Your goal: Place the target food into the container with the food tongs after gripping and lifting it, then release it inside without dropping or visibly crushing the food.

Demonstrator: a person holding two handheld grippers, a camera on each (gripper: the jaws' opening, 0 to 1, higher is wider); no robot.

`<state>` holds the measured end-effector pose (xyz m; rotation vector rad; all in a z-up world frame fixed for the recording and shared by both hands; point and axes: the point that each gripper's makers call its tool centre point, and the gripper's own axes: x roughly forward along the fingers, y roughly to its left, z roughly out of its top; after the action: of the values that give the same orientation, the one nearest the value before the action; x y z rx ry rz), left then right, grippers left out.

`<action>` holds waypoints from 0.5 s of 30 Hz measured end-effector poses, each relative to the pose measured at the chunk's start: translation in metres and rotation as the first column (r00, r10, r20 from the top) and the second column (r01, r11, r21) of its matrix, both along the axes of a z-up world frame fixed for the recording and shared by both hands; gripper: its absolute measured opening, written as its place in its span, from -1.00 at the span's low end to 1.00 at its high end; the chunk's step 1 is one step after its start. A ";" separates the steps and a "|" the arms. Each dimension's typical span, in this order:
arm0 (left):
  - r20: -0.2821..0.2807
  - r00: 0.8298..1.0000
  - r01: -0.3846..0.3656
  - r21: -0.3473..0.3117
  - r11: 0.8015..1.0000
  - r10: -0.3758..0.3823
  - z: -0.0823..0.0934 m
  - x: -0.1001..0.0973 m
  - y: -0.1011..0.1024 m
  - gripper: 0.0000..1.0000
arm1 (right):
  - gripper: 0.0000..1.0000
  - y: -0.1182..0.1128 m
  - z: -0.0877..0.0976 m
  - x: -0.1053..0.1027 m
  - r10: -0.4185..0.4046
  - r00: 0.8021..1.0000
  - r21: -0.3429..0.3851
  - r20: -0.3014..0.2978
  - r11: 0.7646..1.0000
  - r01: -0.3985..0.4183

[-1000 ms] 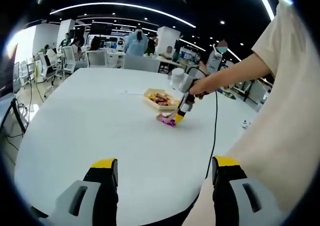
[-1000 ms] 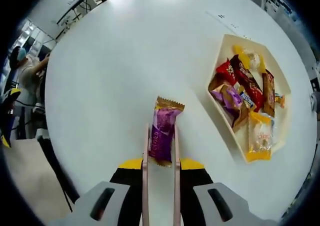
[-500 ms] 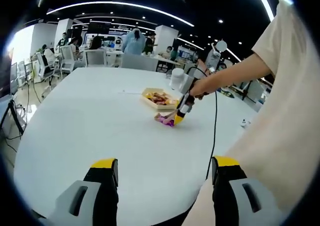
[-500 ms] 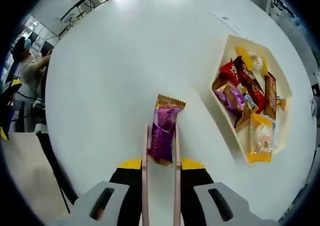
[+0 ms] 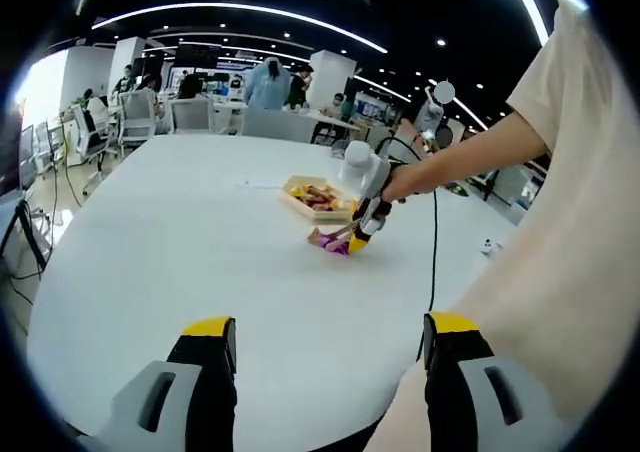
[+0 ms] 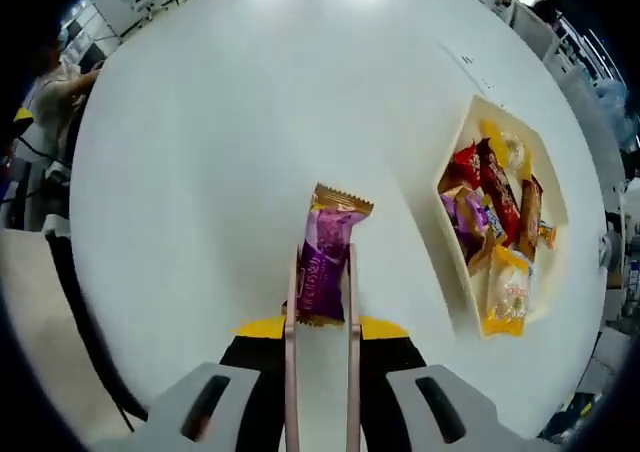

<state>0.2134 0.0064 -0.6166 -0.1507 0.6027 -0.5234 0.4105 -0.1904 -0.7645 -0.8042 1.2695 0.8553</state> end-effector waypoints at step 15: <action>0.005 1.000 -0.008 -0.002 1.000 0.008 0.001 -0.001 0.004 0.53 | -0.59 0.003 -0.003 -0.009 -0.050 0.998 0.044 -0.034 0.998 0.052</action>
<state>0.2124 0.0106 -0.6155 -0.1534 0.5968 -0.5163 0.4014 -0.1877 -0.7672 -0.7219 1.2905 0.8558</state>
